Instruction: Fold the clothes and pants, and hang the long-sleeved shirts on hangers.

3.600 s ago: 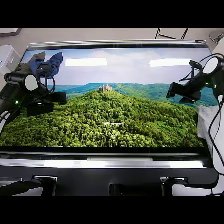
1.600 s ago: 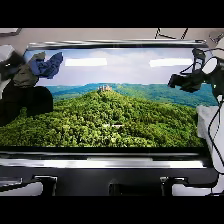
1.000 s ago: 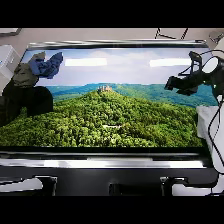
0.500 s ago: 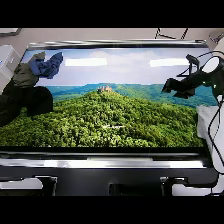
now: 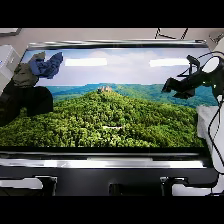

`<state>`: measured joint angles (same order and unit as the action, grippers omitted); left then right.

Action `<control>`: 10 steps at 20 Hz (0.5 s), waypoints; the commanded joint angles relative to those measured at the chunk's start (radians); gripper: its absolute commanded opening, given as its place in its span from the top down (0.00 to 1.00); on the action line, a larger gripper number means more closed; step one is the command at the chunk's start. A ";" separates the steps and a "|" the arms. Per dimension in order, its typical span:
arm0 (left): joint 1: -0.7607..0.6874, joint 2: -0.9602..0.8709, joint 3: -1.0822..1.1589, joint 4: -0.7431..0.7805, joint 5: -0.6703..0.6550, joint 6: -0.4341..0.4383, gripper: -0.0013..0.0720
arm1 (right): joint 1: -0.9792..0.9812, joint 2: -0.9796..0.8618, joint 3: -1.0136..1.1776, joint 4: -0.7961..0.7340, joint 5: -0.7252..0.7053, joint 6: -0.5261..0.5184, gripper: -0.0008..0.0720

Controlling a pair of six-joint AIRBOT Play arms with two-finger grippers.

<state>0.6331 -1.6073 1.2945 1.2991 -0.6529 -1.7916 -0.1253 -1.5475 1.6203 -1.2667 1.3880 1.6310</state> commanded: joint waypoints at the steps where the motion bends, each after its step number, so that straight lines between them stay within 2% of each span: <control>1: 0.021 -0.008 0.010 -0.093 -0.167 0.027 0.01 | 0.001 0.000 0.000 0.002 0.001 0.006 0.06; 2: 0.029 -0.009 0.009 -0.135 -0.210 0.074 0.01 | 0.001 0.000 0.000 0.002 0.000 0.006 0.06; 8: 0.032 -0.053 0.010 -0.304 -0.229 0.094 0.01 | 0.001 0.000 0.000 0.002 -0.002 -0.006 0.06; 10: 0.018 -0.079 0.010 -0.313 -0.206 0.094 0.01 | 0.001 0.000 0.000 0.002 -0.002 -0.006 0.06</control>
<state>0.6598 -1.6573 1.3029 1.0527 -0.8616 -1.7088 -0.1253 -1.5475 1.6203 -1.2648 1.3857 1.6306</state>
